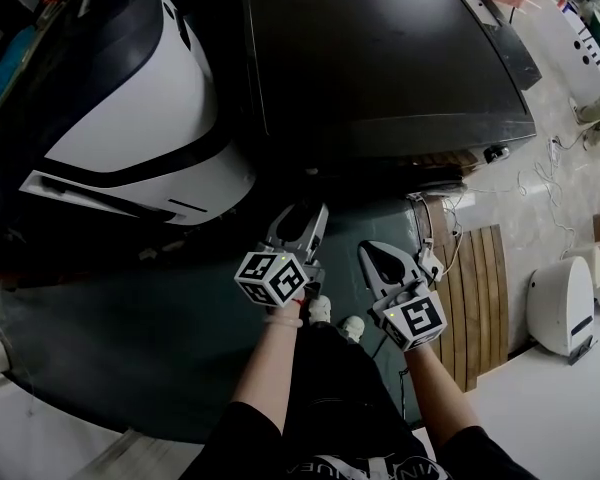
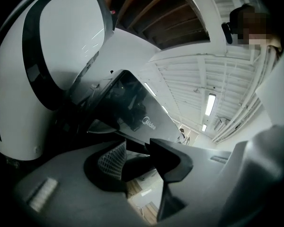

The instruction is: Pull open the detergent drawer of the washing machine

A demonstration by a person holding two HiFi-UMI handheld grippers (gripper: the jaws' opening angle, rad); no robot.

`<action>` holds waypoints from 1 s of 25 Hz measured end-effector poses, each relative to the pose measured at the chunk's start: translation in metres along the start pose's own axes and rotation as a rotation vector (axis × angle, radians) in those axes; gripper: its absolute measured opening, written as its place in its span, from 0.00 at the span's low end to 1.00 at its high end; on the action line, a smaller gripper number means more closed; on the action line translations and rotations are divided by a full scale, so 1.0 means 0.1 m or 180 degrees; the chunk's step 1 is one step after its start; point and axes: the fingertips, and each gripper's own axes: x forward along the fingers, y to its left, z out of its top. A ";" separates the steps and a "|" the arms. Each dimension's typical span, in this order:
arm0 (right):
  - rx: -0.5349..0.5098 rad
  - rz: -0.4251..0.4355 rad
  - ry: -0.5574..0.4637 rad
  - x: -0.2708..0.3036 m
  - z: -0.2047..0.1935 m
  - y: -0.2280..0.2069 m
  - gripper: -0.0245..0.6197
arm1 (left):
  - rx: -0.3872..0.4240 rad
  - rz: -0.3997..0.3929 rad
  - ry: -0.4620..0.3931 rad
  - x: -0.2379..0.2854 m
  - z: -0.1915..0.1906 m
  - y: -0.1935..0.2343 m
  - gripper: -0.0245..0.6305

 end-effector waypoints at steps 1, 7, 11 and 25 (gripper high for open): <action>0.0001 -0.0002 0.0008 0.01 -0.02 0.00 0.06 | -0.0022 -0.0037 -0.0010 0.02 0.00 0.01 0.26; 0.0037 -0.0038 0.0031 0.10 -0.08 -0.01 0.06 | -0.0048 -0.0247 0.0032 0.17 -0.02 -0.01 0.27; 0.0047 -0.0060 0.0031 0.15 -0.11 -0.04 0.06 | -0.0168 -0.0276 -0.0032 0.24 0.00 0.03 0.28; 0.0105 -0.0102 0.0040 0.18 -0.17 -0.14 0.06 | -0.1129 -0.0642 -0.0649 0.35 0.13 0.05 0.30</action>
